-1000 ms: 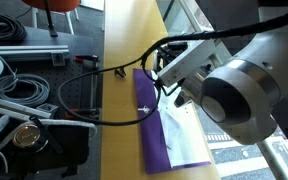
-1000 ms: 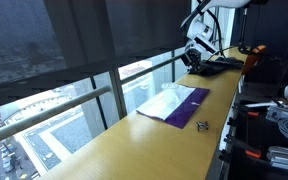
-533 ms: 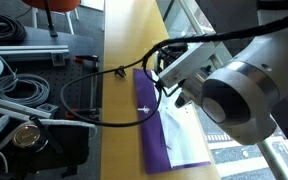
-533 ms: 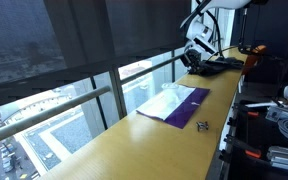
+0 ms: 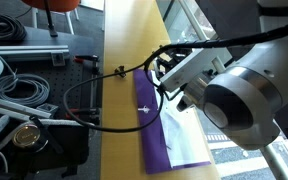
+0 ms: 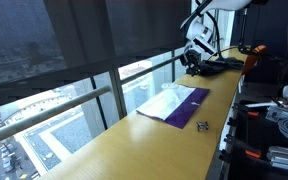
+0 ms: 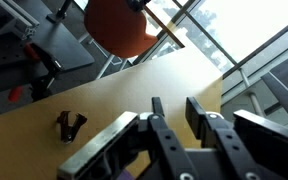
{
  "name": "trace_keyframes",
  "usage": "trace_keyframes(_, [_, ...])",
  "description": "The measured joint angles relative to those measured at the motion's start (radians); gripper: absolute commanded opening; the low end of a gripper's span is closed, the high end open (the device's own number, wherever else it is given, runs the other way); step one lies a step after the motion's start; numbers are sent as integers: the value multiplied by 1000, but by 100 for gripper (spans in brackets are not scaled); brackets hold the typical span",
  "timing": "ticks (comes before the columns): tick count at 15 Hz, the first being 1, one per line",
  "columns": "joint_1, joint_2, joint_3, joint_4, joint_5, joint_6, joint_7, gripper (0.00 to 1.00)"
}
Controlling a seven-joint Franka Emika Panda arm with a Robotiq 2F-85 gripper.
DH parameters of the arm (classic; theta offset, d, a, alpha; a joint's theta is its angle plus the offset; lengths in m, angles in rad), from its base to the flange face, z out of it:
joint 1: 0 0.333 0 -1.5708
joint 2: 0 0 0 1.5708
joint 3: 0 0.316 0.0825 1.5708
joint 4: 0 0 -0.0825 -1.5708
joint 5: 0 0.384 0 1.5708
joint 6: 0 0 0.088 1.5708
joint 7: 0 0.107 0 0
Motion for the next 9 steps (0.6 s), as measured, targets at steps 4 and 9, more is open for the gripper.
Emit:
trace_keyframes(4, [-1,6,0,14,0,0,0,92])
trace_keyframes(9, [-2,8,1,28,0,0,0,98])
